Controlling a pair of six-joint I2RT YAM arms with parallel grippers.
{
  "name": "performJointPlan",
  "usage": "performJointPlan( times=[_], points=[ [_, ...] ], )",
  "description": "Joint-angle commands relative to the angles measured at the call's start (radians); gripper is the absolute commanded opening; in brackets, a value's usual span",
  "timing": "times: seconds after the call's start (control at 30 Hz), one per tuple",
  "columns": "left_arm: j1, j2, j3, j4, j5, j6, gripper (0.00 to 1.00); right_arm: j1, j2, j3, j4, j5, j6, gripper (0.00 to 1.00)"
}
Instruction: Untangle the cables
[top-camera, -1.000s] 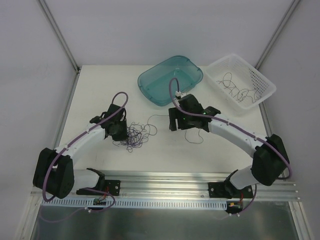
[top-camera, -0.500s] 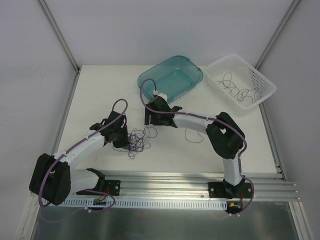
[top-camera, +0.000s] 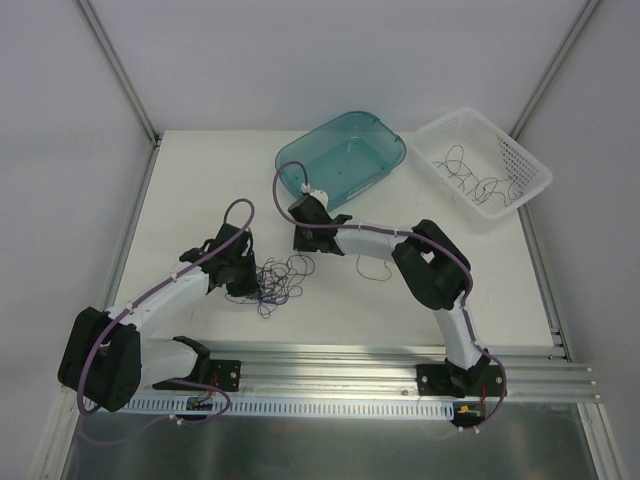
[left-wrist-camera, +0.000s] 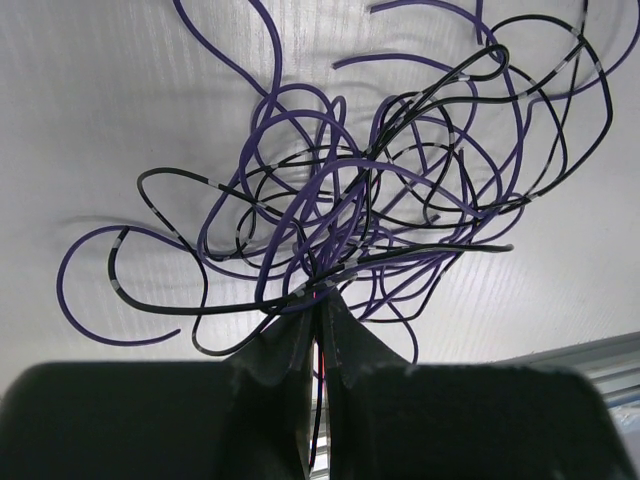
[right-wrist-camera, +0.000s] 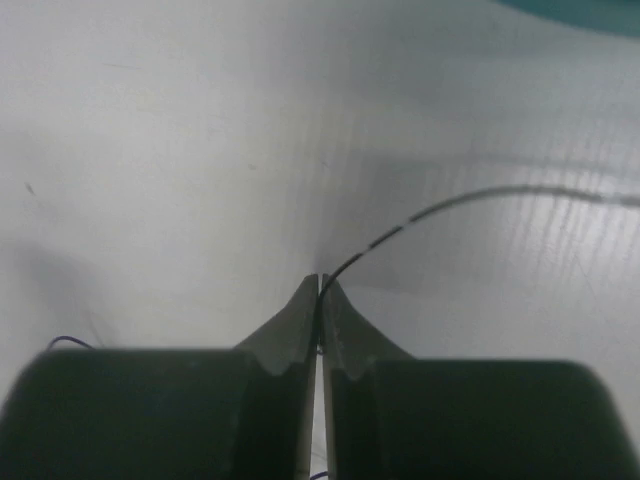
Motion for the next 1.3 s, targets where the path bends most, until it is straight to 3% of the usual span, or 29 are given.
performJointPlan(
  times=[0.0, 0.3, 0.47, 0.63, 1.07, 1.27],
  points=[
    [-0.012, -0.019, -0.001, 0.006, -0.025, -0.024, 0.00, -0.005, -0.112, -0.066, 0.024, -0.011, 0.009, 0.01],
    [0.001, -0.066, -0.019, 0.000, -0.096, -0.064, 0.00, -0.149, -0.616, -0.337, -0.162, -0.047, -0.083, 0.01],
    [0.020, -0.071, -0.026, -0.008, -0.137, -0.079, 0.01, -0.283, -0.880, -0.402, -0.321, -0.067, -0.167, 0.01],
    [0.041, -0.088, -0.024, -0.015, -0.148, -0.089, 0.01, -0.398, -1.096, -0.361, -0.468, -0.138, -0.252, 0.01],
    [0.110, -0.039, -0.012, -0.032, -0.214, -0.105, 0.00, -0.585, -1.204, -0.030, -0.673, -0.380, -0.378, 0.01],
    [0.231, -0.040, -0.038, -0.034, -0.197, -0.205, 0.00, -0.608, -1.236, 0.101, -0.748, -0.318, -0.443, 0.01]
  ],
)
